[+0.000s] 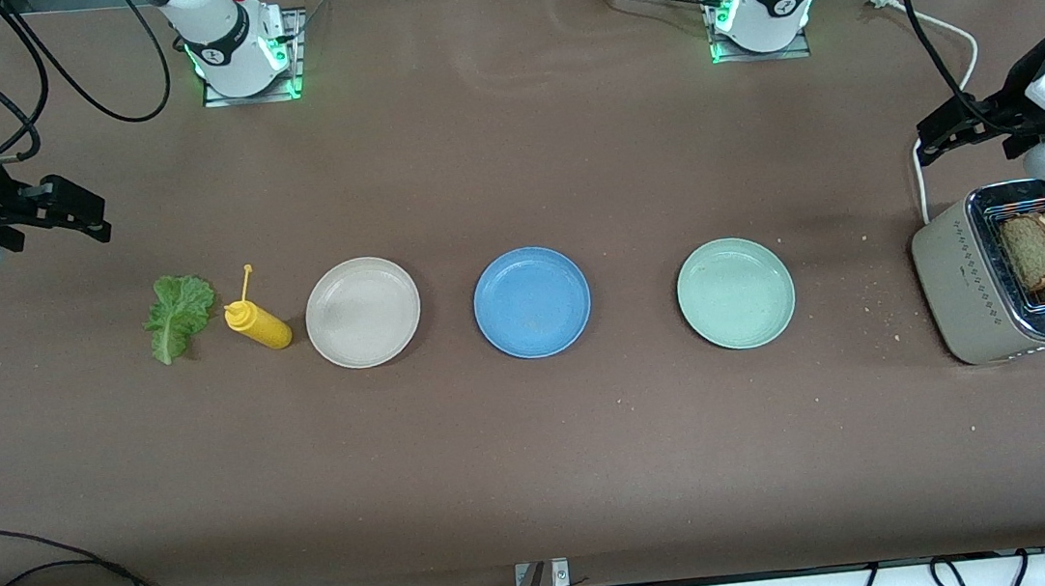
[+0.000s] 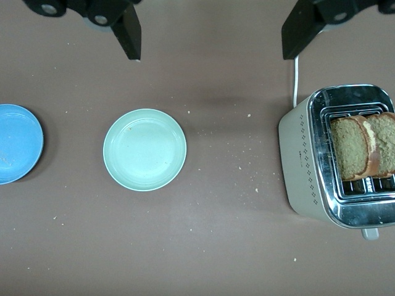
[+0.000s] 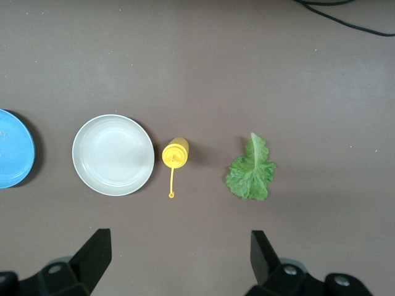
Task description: Make sandwich in blue plate with both arms
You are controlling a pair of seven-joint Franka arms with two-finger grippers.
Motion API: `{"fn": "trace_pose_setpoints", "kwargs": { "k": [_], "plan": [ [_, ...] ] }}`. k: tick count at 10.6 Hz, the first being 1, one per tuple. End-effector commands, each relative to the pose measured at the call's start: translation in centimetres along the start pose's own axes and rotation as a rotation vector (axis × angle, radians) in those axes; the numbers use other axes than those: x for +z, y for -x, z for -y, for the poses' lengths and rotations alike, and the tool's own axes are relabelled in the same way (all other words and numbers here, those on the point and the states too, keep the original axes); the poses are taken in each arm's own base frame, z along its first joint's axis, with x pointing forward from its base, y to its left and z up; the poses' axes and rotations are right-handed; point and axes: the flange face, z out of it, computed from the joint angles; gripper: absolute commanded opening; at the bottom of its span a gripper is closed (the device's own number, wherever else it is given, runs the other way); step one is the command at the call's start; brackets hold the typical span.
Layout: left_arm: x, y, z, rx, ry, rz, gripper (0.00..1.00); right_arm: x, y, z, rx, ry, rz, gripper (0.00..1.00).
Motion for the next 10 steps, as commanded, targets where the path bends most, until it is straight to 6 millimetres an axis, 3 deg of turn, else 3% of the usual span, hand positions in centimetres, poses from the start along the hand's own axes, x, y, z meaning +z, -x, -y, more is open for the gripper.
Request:
{"fn": "trace_pose_setpoints", "kwargs": {
  "k": [1, 7, 10],
  "plan": [
    [0.0, 0.3, 0.2, 0.017, 0.016, 0.011, 1.00, -0.4, 0.3, 0.1, 0.008, 0.006, 0.007, 1.00],
    [0.2, 0.3, 0.7, 0.008, 0.013, 0.017, 1.00, 0.7, 0.6, -0.5, 0.010, 0.028, 0.062, 1.00],
    [-0.1, 0.2, 4.3, -0.052, 0.017, 0.009, 1.00, 1.4, 0.2, -0.9, 0.004, 0.083, 0.072, 1.00]
  ]
}}
